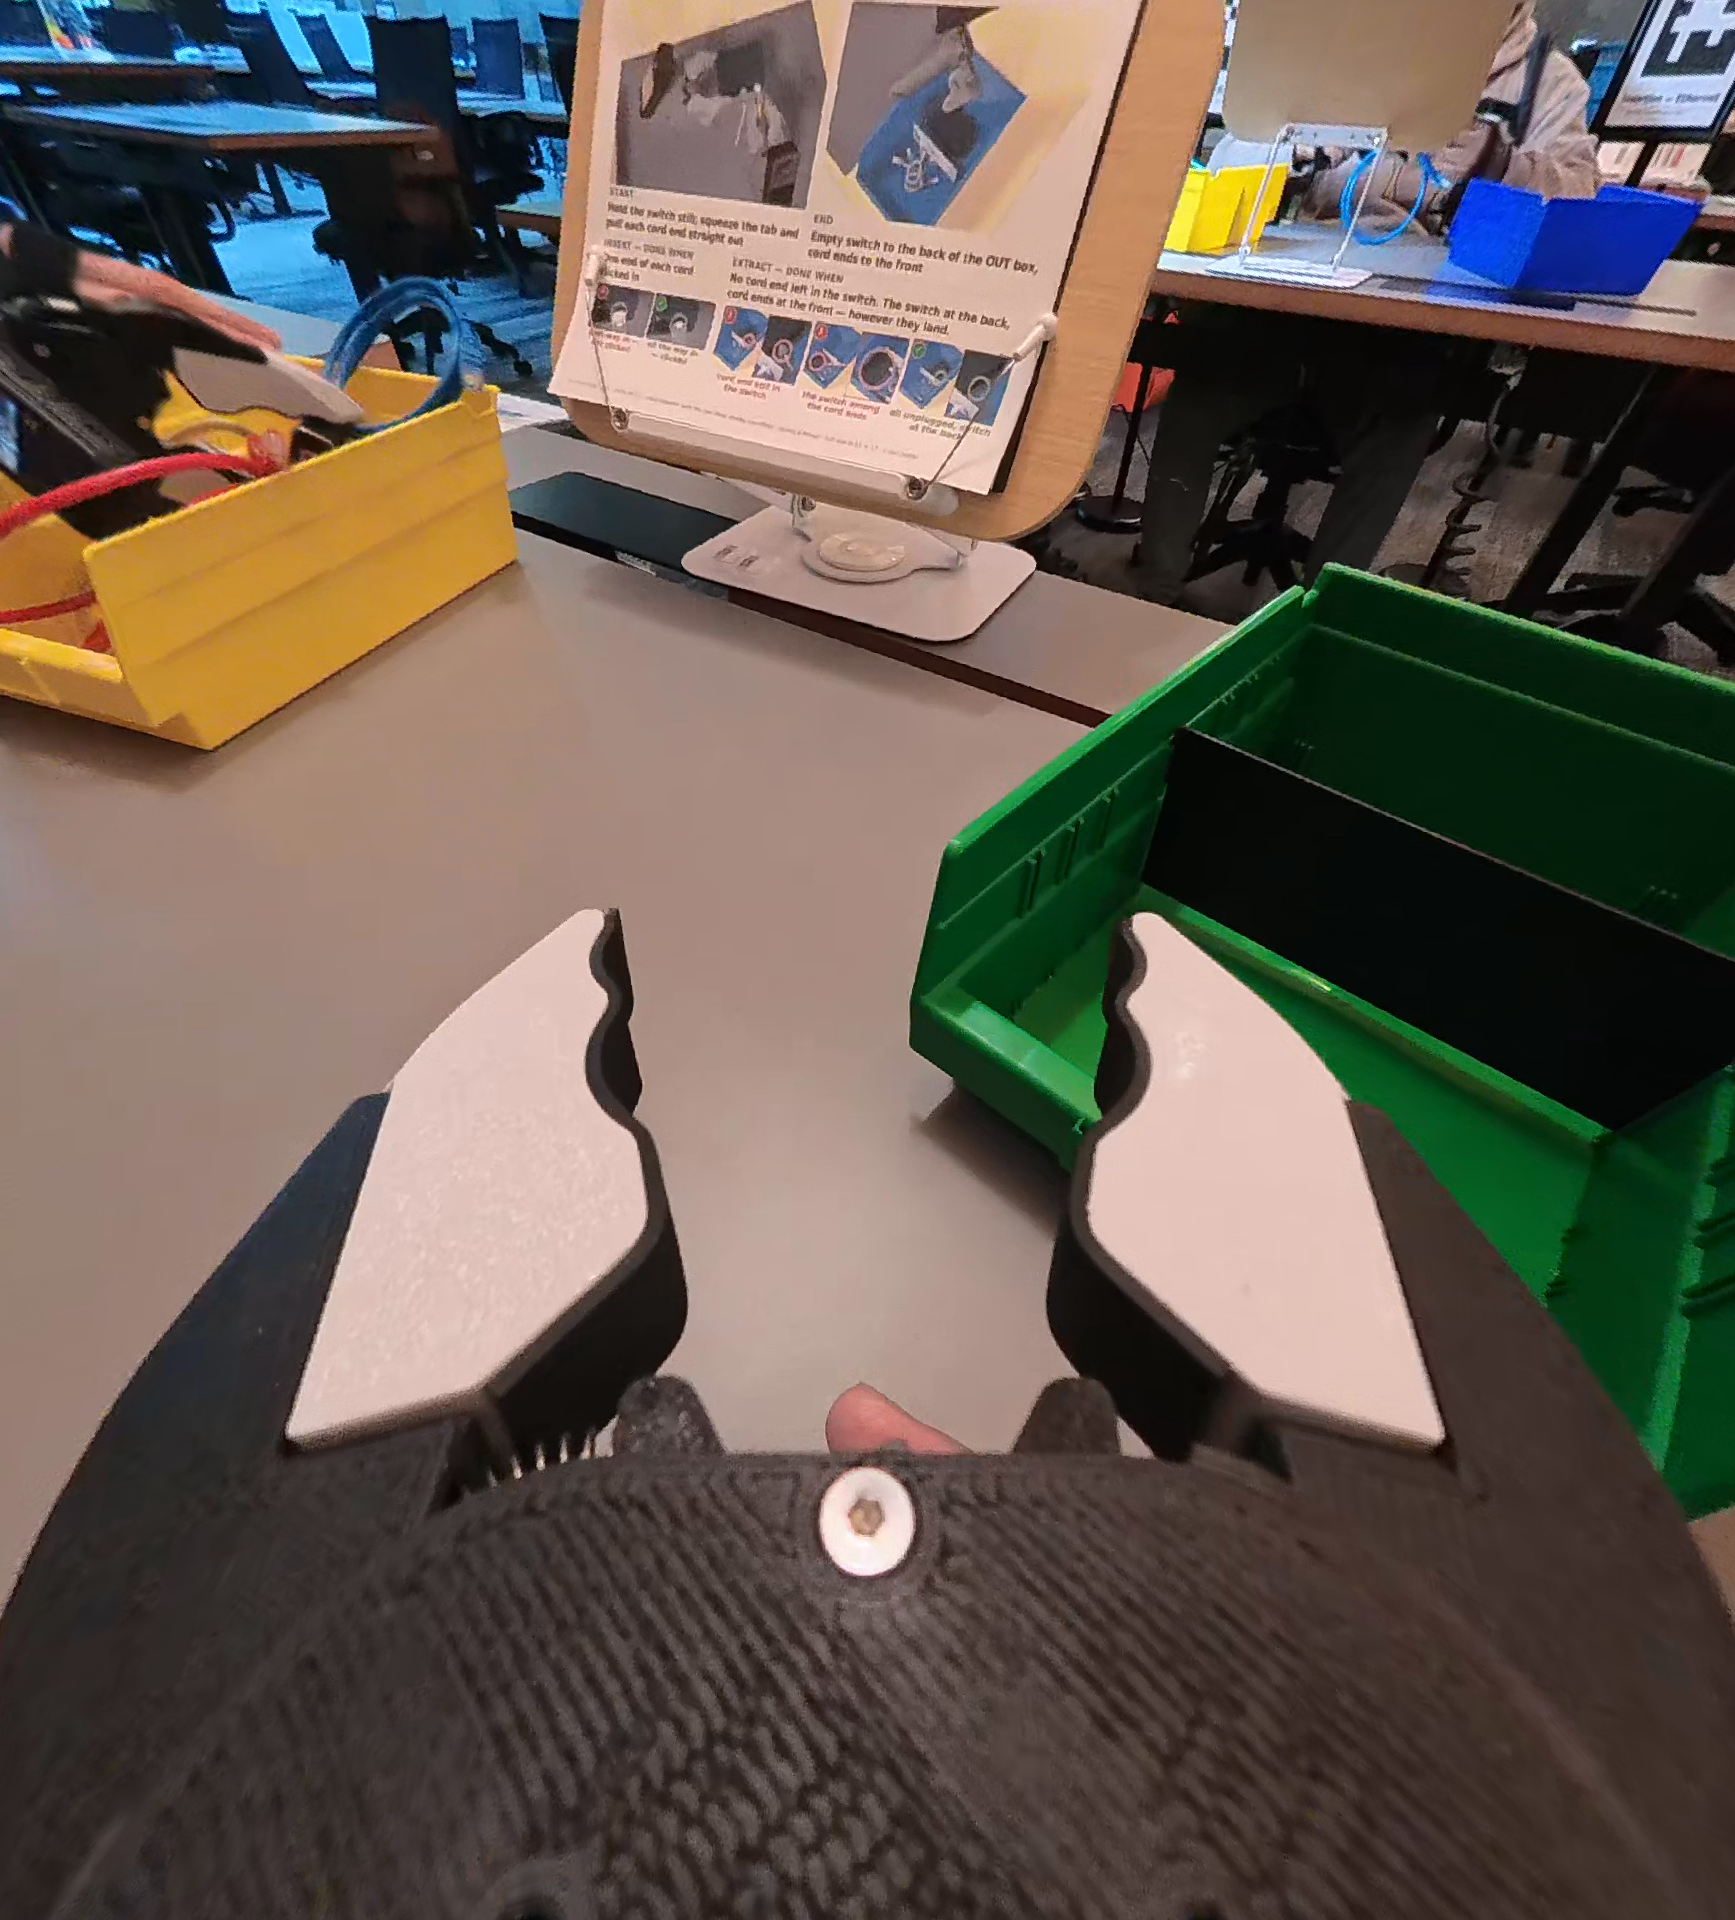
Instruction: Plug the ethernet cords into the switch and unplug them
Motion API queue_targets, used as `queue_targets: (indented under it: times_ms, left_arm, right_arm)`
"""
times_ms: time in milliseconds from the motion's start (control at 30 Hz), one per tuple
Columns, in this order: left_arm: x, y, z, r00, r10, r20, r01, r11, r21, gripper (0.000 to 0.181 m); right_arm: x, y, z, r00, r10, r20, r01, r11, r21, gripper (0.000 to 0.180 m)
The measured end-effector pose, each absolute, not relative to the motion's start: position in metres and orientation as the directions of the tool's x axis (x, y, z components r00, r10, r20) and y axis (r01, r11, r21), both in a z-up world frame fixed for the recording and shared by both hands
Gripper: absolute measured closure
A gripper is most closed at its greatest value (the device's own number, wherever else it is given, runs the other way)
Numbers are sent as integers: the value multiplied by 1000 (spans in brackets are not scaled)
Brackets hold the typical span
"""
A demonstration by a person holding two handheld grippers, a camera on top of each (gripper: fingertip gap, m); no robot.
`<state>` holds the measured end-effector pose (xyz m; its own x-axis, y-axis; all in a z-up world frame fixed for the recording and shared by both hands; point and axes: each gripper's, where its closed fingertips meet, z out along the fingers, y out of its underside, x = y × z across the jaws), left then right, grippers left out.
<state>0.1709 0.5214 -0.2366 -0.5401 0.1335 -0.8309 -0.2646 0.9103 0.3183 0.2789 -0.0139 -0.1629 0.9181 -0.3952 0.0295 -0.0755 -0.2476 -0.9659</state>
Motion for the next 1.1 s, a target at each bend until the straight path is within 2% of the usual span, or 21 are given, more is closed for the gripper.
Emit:
queue_targets:
  times_ms: [67,133,233,300,400,467,533,633,767,900,1000,1100]
  left_arm:
    - [167,523,-227,-524,72,-849,-316,909,272,118]
    - [162,522,-208,-472,-30,-881,-376,911,171,118]
    - [155,512,-163,-348,-210,-914,-437,898,-41,118]
    - [149,497,-128,-262,-369,-892,-440,868,-230,118]
    - [139,452,-76,-226,-646,-729,-349,752,-559,118]
    - [130,404,-48,-337,-768,-544,-250,630,-735,118]
    - [117,352,-22,-483,-790,-378,-159,503,-849,118]
    - [100,282,-2,-680,-712,-173,-121,342,-932,118]
    - [97,204,-4,-803,-596,16,-143,167,-976,118]
    - [98,135,-12,-878,-472,71,-75,-12,-997,118]
    - [102,101,-19,-893,-444,68,-16,-120,-993,118]
    - [102,78,-25,-912,-399,98,-2,-235,-972,118]
  right_arm:
    - [278,-14,-162,918,-397,29,-77,-247,-966,92]
    - [276,-14,-158,920,-391,27,-71,-234,-970,93]
    - [272,-14,-151,925,-378,43,-47,-225,-973,94]
    - [269,-13,-146,928,-369,57,-26,-217,-976,93]
    - [262,-11,-137,933,-351,75,3,-200,-980,95]
    - [254,-9,-129,941,-329,83,23,-182,-983,97]
    - [244,-5,-118,948,-302,97,52,-153,-987,98]
    - [220,6,-101,967,-237,96,79,-80,-994,101]
    - [166,36,-83,995,-58,82,83,21,-996,103]
    - [124,62,-79,980,1,198,198,41,-979,102]
    - [113,67,-78,974,-20,224,224,21,-974,120]
    - [111,68,-80,974,-26,224,225,29,-974,123]
